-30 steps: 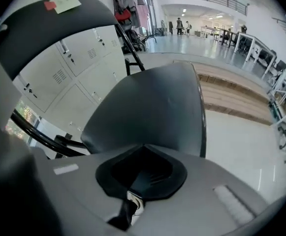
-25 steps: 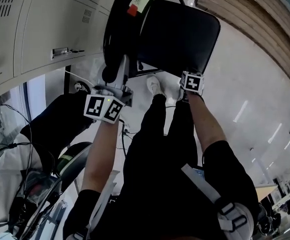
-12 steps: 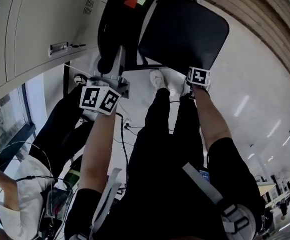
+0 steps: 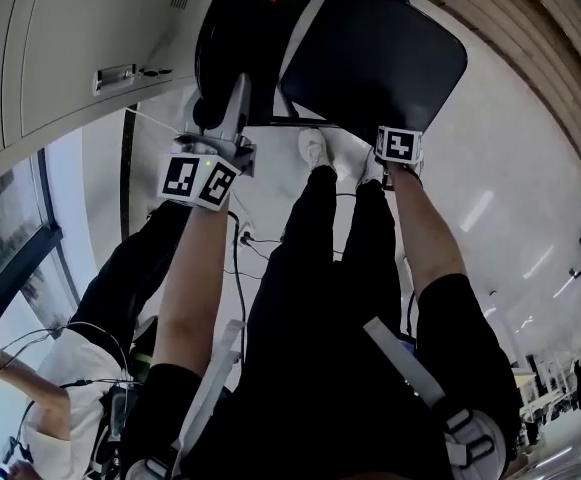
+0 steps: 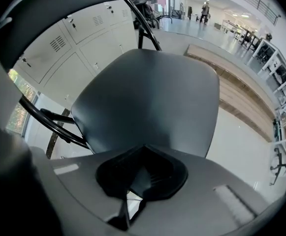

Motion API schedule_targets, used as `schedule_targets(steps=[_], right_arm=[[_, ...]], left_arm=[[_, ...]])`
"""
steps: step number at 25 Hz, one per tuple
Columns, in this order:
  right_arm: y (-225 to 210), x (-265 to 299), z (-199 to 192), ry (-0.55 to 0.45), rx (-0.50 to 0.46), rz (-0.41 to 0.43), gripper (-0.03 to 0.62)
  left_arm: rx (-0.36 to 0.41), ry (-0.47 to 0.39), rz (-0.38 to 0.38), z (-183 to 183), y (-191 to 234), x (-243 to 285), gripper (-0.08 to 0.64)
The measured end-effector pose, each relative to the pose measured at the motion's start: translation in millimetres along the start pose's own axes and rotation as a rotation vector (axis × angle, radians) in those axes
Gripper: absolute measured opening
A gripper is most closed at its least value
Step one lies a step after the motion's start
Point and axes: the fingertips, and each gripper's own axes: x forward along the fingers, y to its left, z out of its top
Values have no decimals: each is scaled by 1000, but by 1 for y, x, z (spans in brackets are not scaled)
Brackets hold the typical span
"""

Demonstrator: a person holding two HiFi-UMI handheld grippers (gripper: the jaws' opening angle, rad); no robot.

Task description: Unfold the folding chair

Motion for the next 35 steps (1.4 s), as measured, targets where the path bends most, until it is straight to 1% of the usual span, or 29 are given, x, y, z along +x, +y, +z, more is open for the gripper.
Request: schedule_targets(steps=[3, 6, 11, 13, 14, 16, 17, 20, 23, 24, 26, 28, 30, 32, 34, 35], right_arm=[[28, -4, 15, -28, -79, 59, 6], [50, 12, 12, -14, -135, 108, 6], [61, 24, 11, -3, -137, 126, 26], [57, 22, 10, 10, -134, 109, 26], [56, 19, 11, 1, -135, 106, 26], [59, 9, 15, -49, -142, 121, 25], [62, 0, 19, -72, -141, 127, 9], [72, -30, 39, -144, -129, 144, 2], [83, -73, 67, -229, -85, 195, 2], [88, -89, 78, -264, -73, 218, 2], [98, -123, 104, -339, -65, 257, 2], [106, -156, 131, -410, -78, 290, 3], [116, -187, 143, -451, -108, 326, 2], [129, -215, 150, -488, -175, 354, 2], [138, -244, 167, -565, -234, 373, 2], [140, -260, 176, -610, -239, 384, 2]], left_arm=[[2, -12, 35, -1, 5, -1, 126], [13, 1, 32, -2, 4, -1, 129], [27, 28, 12, -4, 2, -2, 136], [51, 51, 9, -5, 4, -5, 156], [59, 58, 9, -6, 5, -8, 169], [64, 68, 21, -9, 6, -15, 173], [63, 76, 34, -11, 7, -18, 177], [56, 118, 85, -15, 11, -22, 189], [-1, 135, 126, -14, 17, -29, 198], [-6, 140, 138, -11, 18, -34, 221], [6, 137, 155, 0, 19, -41, 225], [3, 99, 182, 16, 20, -48, 225], [-45, 43, 211, 33, 19, -61, 225], [-102, -22, 213, 52, 15, -75, 225], [-111, -72, 205, 72, 10, -86, 224], [-104, -87, 201, 80, 6, -93, 224]])
